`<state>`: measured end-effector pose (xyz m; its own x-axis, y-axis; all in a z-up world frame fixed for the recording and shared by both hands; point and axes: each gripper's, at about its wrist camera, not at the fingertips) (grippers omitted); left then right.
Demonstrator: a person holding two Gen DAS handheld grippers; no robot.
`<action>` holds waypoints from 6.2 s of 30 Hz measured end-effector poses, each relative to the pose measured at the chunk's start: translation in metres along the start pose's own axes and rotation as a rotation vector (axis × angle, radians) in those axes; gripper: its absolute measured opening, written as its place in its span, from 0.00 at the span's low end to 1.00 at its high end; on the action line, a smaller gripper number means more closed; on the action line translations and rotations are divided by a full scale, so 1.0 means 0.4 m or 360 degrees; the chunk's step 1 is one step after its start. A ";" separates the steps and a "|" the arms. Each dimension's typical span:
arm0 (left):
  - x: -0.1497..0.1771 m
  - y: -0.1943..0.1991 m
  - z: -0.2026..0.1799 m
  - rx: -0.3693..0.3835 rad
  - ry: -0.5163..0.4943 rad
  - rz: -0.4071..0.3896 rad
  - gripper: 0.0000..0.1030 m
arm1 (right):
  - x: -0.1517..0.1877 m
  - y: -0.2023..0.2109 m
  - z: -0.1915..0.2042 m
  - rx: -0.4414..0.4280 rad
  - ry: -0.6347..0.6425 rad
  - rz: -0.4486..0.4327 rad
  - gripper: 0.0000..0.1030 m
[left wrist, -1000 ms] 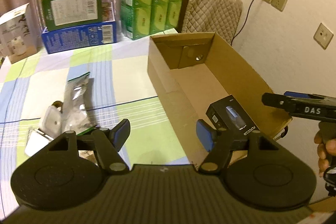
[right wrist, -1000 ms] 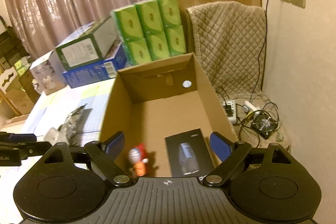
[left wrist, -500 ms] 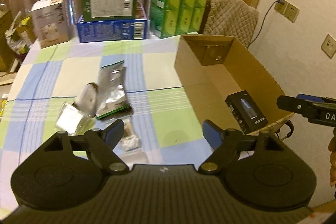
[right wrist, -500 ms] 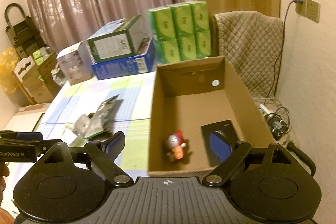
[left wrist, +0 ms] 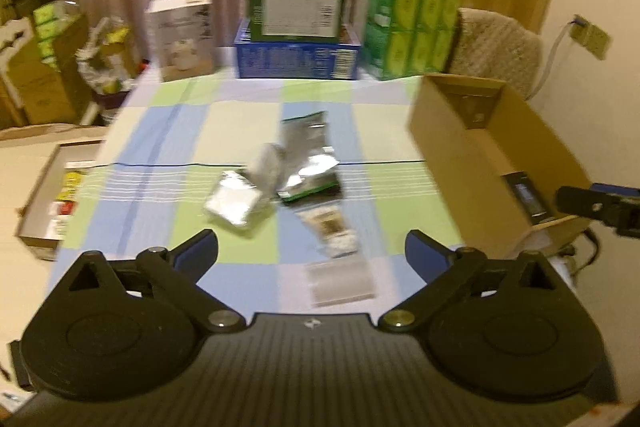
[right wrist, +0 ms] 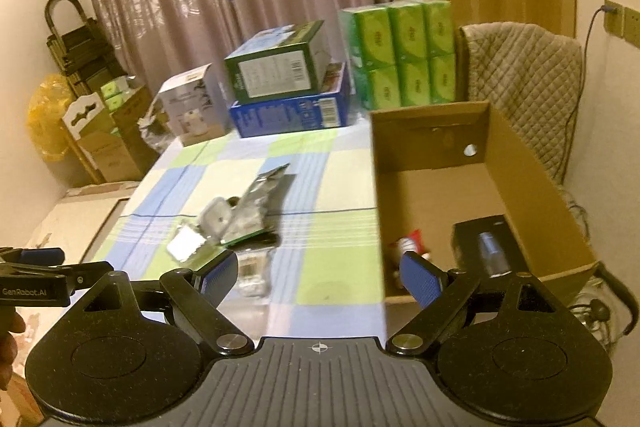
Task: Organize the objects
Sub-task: 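Return both tools to the table toward the clear plastic cup, then grasp the clear plastic cup with the left tool, then grasp the cotton swab bag with the right tool while the left tool holds the cup, then carry cup and swab bag into the cardboard box and release both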
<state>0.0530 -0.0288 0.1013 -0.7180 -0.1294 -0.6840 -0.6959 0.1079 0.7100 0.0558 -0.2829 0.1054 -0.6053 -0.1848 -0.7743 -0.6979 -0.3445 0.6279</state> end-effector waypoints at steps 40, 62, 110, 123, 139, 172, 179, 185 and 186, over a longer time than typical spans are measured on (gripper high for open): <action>0.117 -0.211 0.043 -0.0019 0.0115 0.0208 0.99 | 0.060 -0.180 0.068 -0.0097 0.0131 0.0121 0.78; 0.172 -0.440 -0.029 0.0062 0.0200 0.0320 0.98 | 0.027 -0.286 0.003 -0.0123 0.0090 0.0159 0.72; 0.046 -0.443 0.240 -0.0035 0.0154 0.0337 0.66 | 0.079 -0.667 0.211 -0.0158 0.0426 0.0437 0.20; 0.016 -0.315 0.181 0.0008 0.0106 0.0269 0.66 | 0.035 -0.430 0.180 -0.0146 0.0203 0.0279 0.19; 0.028 -0.124 0.047 0.0127 0.0003 0.0189 0.66 | 0.007 -0.186 0.120 -0.0064 0.0151 0.0129 0.19; -0.014 -0.160 -0.348 0.0407 -0.0297 0.0205 0.66 | 0.016 -0.009 -0.264 0.0265 -0.0119 -0.0005 0.19; -0.034 -0.199 -0.461 0.0484 -0.0377 0.0229 0.66 | 0.017 0.001 -0.355 0.0308 -0.0167 -0.0005 0.19; -0.048 -0.234 -0.534 0.0532 -0.0434 0.0249 0.66 | 0.005 -0.008 -0.409 0.0319 -0.0193 -0.0002 0.19; -0.048 -0.240 -0.542 0.0541 -0.0442 0.0253 0.67 | 0.003 -0.012 -0.415 0.0318 -0.0198 0.0001 0.19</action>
<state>0.1373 -0.2502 0.0825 -0.7616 0.1789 -0.6228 -0.5098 0.4279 0.7464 0.1219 -0.4345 0.0883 -0.6397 -0.0662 -0.7657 -0.7518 -0.1531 0.6414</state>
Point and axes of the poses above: each gripper's, at about its wrist camera, not at the fingertips, and y roughly against the way its jaws point, z to its left, x to its underside, and after that the axes turned 10 degrees about y, right-handed
